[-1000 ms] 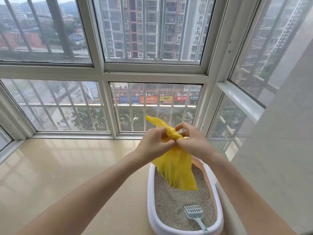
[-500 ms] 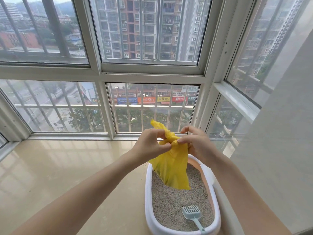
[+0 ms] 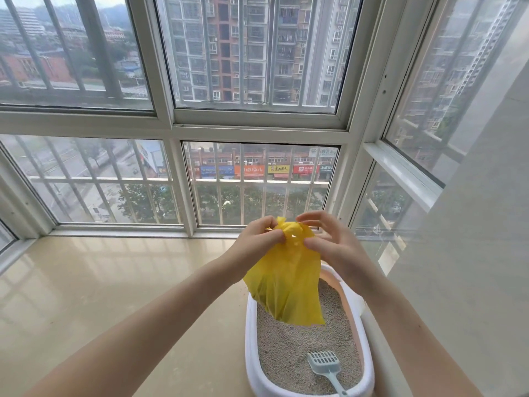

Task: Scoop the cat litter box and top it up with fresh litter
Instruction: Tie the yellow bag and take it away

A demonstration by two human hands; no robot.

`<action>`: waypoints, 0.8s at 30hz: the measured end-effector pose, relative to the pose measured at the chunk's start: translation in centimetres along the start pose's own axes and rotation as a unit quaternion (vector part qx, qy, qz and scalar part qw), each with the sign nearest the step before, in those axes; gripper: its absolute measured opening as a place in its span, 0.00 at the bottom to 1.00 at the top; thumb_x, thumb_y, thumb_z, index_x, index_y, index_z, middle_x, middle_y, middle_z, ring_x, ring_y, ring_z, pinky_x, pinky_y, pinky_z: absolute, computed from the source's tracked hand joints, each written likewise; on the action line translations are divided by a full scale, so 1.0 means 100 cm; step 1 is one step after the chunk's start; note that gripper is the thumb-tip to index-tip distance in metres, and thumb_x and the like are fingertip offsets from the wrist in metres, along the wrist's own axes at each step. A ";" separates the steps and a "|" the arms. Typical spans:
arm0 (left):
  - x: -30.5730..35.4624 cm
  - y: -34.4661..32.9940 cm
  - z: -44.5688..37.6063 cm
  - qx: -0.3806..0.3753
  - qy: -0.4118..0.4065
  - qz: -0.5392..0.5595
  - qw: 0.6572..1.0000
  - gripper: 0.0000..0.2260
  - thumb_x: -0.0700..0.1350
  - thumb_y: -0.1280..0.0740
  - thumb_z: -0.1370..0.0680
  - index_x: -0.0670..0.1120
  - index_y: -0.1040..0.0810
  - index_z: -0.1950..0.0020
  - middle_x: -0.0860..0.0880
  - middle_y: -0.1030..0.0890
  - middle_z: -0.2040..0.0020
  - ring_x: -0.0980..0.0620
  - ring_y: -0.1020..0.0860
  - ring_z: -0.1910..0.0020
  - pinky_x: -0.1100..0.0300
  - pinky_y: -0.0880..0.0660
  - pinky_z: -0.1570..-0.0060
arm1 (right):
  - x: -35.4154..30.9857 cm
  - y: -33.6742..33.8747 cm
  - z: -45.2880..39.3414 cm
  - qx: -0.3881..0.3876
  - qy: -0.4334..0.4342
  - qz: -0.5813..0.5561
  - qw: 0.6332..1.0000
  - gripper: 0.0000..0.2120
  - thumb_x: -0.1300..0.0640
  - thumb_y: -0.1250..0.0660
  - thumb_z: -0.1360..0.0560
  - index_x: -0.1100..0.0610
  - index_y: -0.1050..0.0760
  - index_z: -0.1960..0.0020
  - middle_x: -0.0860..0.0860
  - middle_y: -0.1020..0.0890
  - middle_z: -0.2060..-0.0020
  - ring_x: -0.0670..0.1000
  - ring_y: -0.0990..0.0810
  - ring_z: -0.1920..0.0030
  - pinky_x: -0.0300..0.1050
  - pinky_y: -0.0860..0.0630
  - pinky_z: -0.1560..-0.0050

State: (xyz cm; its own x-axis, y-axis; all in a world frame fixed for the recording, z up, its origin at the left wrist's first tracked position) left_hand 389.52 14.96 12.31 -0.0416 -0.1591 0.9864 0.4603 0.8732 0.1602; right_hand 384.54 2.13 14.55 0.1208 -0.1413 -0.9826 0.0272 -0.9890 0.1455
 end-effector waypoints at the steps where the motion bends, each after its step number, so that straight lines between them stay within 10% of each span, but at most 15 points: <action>1: -0.001 0.001 0.000 0.004 0.004 0.006 1.000 0.06 0.49 0.33 0.32 0.47 0.26 0.60 0.50 0.24 0.64 0.53 0.25 0.63 0.61 0.28 0.62 | -0.009 -0.001 0.002 0.006 0.044 0.086 0.995 0.15 0.57 0.30 0.30 0.46 0.22 0.44 0.46 0.20 0.45 0.51 0.20 0.45 0.52 0.20 0.48; 8: -0.002 -0.002 0.003 -0.017 -0.004 0.001 1.000 0.06 0.39 0.28 0.30 0.40 0.21 0.56 0.46 0.20 0.62 0.53 0.21 0.61 0.61 0.24 0.59 | -0.035 -0.012 0.002 0.078 0.200 0.323 0.922 0.02 0.58 0.33 0.25 0.53 0.25 0.53 0.46 0.23 0.56 0.48 0.24 0.52 0.47 0.25 0.48; 13: -0.002 0.014 0.003 0.051 -0.055 -0.040 0.996 0.09 0.40 0.31 0.34 0.37 0.21 0.57 0.37 0.18 0.59 0.51 0.21 0.62 0.49 0.23 0.57 | -0.007 -0.006 -0.005 0.103 0.061 0.053 0.991 0.03 0.60 0.33 0.23 0.56 0.21 0.54 0.52 0.18 0.61 0.49 0.20 0.58 0.47 0.22 0.54; 18: 0.019 0.020 0.004 0.103 -0.142 -0.123 0.977 0.02 0.43 0.33 0.34 0.46 0.24 0.65 0.54 0.23 0.68 0.58 0.25 0.64 0.63 0.28 0.61 | 0.020 -0.016 -0.009 0.067 -0.088 -0.316 0.942 0.08 0.57 0.34 0.25 0.62 0.23 0.52 0.57 0.19 0.60 0.56 0.20 0.55 0.52 0.21 0.52; 21: 0.022 0.023 0.000 0.115 -0.141 -0.138 0.974 0.04 0.44 0.33 0.34 0.45 0.25 0.66 0.54 0.26 0.69 0.57 0.28 0.67 0.59 0.29 0.64 | -0.010 -0.001 -0.009 0.094 0.063 -0.021 0.993 0.01 0.61 0.35 0.22 0.58 0.25 0.51 0.49 0.20 0.60 0.49 0.21 0.56 0.46 0.23 0.51; 24: 0.018 0.023 -0.003 0.113 -0.132 -0.103 0.980 0.05 0.42 0.34 0.35 0.40 0.26 0.65 0.52 0.28 0.70 0.56 0.31 0.69 0.60 0.33 0.68 | -0.041 -0.014 -0.003 0.032 0.226 0.293 0.929 0.09 0.59 0.31 0.26 0.54 0.28 0.48 0.44 0.23 0.56 0.45 0.23 0.53 0.37 0.27 0.50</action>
State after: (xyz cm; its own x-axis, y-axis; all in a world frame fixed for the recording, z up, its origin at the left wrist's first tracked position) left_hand 390.80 16.58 14.42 -0.3536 -0.2437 0.9031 0.2122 0.9194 0.3312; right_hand 384.33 4.13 18.44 0.5004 -0.6371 -0.5863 -0.2324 -0.7512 0.6179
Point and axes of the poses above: each hand's wrist, its own z-axis away from the middle knuckle, its own y-axis out of the back of the hand, x = y × z, the point moved 9 cm from there along -z, towards the middle knuckle
